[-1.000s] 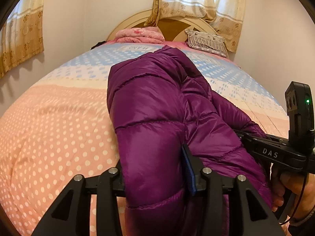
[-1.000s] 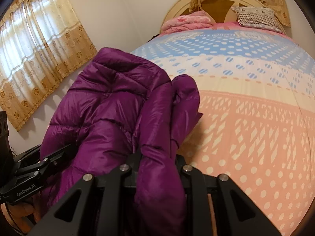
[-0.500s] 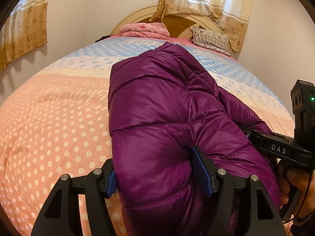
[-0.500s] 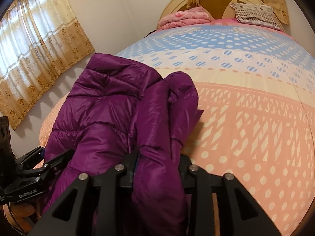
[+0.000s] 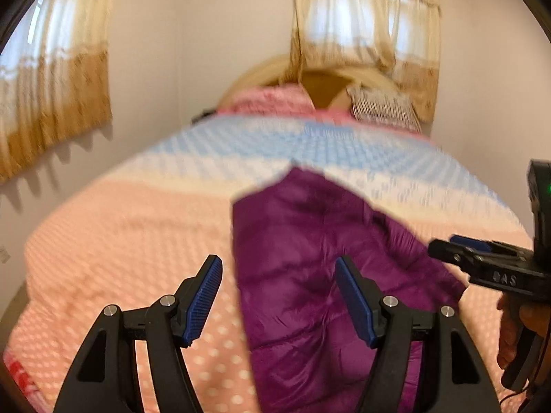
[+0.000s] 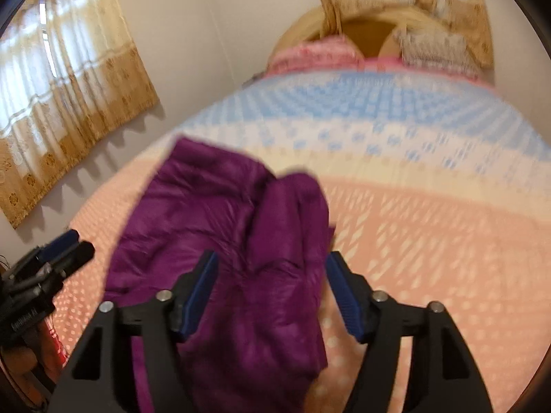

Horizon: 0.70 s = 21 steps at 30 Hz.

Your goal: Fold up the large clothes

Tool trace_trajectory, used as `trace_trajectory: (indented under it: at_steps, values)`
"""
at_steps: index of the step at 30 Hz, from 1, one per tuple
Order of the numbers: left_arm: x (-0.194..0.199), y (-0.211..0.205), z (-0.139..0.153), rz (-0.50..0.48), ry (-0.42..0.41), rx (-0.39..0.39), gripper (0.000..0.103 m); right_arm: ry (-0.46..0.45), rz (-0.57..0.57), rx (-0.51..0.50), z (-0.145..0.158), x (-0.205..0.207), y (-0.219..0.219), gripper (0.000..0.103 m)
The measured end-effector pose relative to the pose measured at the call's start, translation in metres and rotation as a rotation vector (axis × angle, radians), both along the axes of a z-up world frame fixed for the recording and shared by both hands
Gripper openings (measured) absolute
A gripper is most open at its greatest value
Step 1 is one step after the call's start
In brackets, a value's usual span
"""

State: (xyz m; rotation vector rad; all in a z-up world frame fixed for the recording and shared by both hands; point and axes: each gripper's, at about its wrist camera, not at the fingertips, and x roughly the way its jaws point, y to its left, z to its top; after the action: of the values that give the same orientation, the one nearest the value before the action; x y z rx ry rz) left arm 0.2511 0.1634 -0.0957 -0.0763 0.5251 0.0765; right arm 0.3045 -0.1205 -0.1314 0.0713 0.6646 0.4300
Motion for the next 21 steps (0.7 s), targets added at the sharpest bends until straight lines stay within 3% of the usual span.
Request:
trace_trajectory:
  at_steps: [9,21]
  values:
    - [-0.056,0.004,0.066,0.022,-0.162,0.002,0.075,-0.181,0.005,0.034,0.064,-0.071,-0.001,0.077]
    - [-0.058,0.008,0.068,0.032,-0.178,-0.007,0.077,-0.199,0.017,0.044,0.068,-0.074,-0.001,0.078]
